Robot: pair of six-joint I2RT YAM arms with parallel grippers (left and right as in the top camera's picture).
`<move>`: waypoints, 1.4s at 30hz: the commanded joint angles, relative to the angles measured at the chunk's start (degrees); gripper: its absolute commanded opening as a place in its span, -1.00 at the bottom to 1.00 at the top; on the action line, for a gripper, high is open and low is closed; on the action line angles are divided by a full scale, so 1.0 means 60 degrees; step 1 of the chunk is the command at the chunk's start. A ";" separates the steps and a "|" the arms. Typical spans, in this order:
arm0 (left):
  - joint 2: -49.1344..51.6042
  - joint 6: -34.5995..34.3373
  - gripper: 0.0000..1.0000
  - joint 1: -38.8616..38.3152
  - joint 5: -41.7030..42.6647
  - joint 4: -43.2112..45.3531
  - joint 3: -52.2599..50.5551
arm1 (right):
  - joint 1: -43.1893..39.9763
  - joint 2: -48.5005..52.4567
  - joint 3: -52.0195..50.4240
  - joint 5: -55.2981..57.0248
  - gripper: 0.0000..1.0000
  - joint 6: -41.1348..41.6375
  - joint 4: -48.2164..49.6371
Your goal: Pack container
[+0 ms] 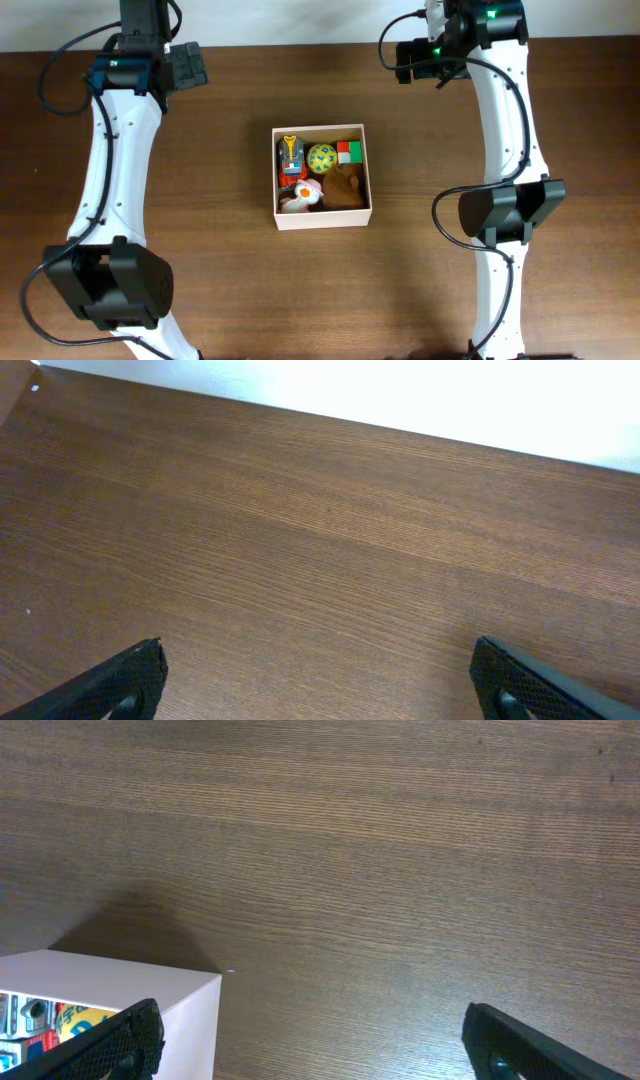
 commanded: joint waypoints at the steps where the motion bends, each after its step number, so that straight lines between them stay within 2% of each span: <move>1: -0.0036 -0.0117 0.98 -0.0011 -0.0091 -0.0015 0.0058 | -0.0069 -0.0127 0.0138 -0.0029 0.98 -0.0033 0.0018; 3: -0.0036 -0.0117 0.99 -0.0011 -0.0091 -0.0015 0.0062 | -0.0080 -0.0204 0.0153 -0.0022 0.97 -0.0149 0.0073; 7: -0.0036 -0.0117 0.99 -0.0011 -0.0091 -0.0015 0.0062 | -0.0047 -0.0685 0.0157 -0.0022 0.97 -0.1224 0.0393; 15: -0.0036 -0.0117 0.99 -0.0011 -0.0091 -0.0015 0.0062 | 0.0171 -0.2441 0.0157 0.0055 0.98 -0.3195 0.1625; 21: -0.0036 -0.0117 0.99 -0.0011 -0.0091 -0.0015 0.0062 | 0.0204 -0.4014 0.0153 0.0055 0.97 -0.3282 0.2255; 31: -0.0036 -0.0117 0.99 -0.0011 -0.0091 -0.0015 0.0062 | 0.0175 -0.6918 -0.0073 0.0058 0.98 -0.3282 0.2229; 37: -0.0036 -0.0117 0.99 -0.0011 -0.0091 -0.0015 0.0062 | 0.0168 -0.9318 -0.1869 0.0066 0.97 -0.3293 0.2299; 42: -0.0036 -0.0117 0.99 -0.0011 -0.0091 -0.0015 0.0062 | 0.0142 -1.1999 -0.5195 0.0084 0.98 -0.3468 0.3373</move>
